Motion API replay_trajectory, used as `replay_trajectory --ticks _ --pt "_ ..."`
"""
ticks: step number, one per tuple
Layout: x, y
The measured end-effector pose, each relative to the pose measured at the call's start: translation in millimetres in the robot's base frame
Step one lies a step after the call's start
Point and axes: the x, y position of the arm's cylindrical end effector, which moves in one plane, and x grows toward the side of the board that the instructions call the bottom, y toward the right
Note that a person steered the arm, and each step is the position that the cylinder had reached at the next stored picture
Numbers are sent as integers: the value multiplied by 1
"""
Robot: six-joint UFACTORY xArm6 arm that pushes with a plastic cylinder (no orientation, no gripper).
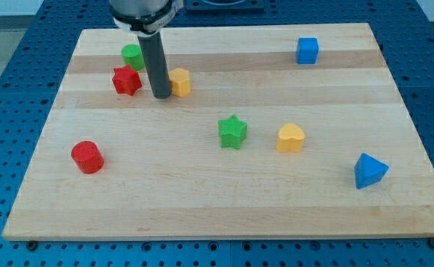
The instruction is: Move the red circle towards the top center
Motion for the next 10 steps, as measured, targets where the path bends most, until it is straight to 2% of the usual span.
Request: replay_trajectory --ticks 2,3,4,5,6,7,8,10 --pt "-11 71" --pt "4 70" --pt "69 70" --pt "163 50" --pt "215 -1" --pt "213 -61" --pt "189 -88" --pt "177 -119"
